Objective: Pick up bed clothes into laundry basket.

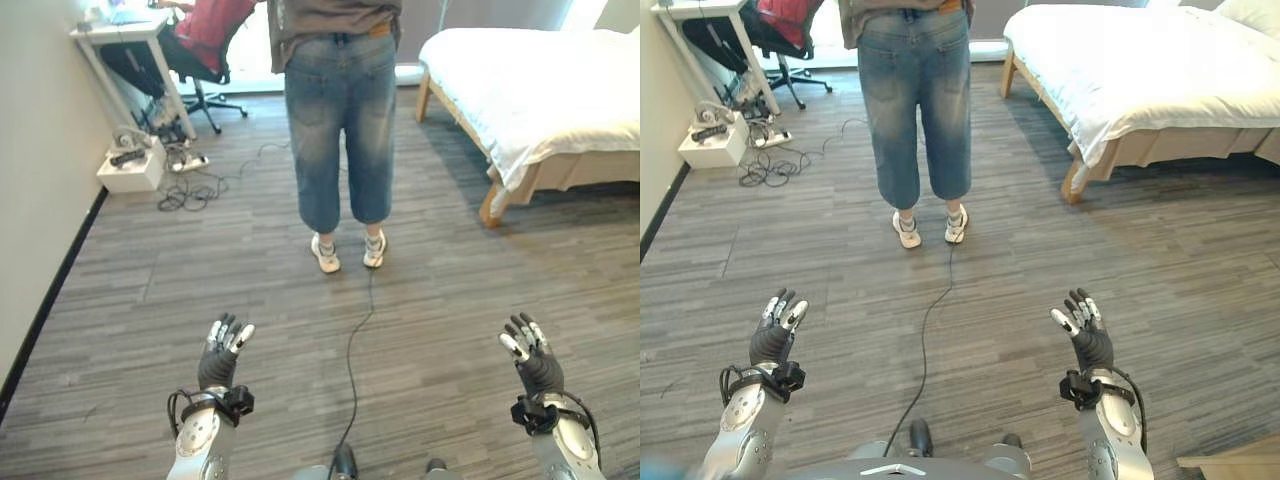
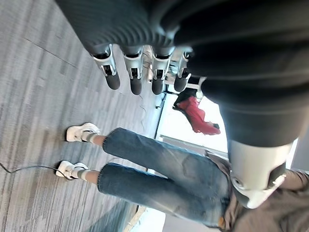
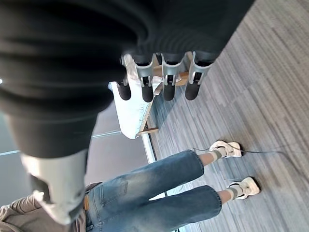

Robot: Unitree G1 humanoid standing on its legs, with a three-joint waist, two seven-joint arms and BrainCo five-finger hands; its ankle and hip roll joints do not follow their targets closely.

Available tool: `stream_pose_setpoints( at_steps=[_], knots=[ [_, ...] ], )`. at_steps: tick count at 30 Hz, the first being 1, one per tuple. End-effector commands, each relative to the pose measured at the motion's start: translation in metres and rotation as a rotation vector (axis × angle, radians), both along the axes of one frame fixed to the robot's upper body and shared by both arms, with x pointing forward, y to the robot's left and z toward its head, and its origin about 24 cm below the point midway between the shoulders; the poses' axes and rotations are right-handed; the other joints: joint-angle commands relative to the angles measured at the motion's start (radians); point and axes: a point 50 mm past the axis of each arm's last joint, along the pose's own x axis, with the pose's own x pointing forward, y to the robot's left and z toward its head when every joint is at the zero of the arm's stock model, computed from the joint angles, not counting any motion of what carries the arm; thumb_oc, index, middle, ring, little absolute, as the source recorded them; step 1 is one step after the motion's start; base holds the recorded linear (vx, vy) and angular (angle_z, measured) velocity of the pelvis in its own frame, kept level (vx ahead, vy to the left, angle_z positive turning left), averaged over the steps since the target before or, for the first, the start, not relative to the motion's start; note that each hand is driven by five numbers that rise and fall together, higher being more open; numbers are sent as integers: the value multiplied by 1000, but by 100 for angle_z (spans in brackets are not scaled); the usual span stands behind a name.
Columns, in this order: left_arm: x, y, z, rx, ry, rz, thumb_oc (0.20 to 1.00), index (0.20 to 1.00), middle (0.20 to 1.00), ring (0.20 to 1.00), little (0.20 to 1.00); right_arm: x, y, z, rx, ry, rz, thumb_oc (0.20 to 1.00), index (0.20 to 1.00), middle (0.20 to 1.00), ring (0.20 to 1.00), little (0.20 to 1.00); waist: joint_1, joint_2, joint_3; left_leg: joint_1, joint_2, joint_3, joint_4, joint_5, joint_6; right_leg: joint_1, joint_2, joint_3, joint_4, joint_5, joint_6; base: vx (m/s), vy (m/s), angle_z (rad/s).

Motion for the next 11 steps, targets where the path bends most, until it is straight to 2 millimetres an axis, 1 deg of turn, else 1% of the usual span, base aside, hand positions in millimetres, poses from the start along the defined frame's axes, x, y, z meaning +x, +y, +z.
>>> stream_pose_setpoints(
  at_steps=[1, 6, 11],
  knots=[
    [6, 7, 23, 40, -125, 18, 1000, 1000, 1000, 1000, 1000, 12, -11, 23, -109, -115, 14, 1000, 1000, 1000, 1000, 1000, 1, 19, 0, 98, 121, -69, -60, -10, -86, -31, 36, -26, 46, -17, -15, 44, -52, -10],
    [-4, 3, 8, 9, -62, 7, 1000, 1000, 1000, 1000, 1000, 4, -12, 17, -136, -74, 29, 1000, 1000, 1000, 1000, 1000, -2, 22, -12, 108, 133, -66, -72, -3, -94, -13, 53, -29, 21, -31, -20, 30, -37, -2],
    [-3, 1, 8, -10, -67, 11, 1000, 1000, 1000, 1000, 1000, 2, -12, 16, -131, -70, 28, 1000, 1000, 1000, 1000, 1000, -5, 21, -17, 112, 141, -63, -82, 5, -101, -9, 62, -25, 13, -38, -24, 11, -30, -3]
  ],
)
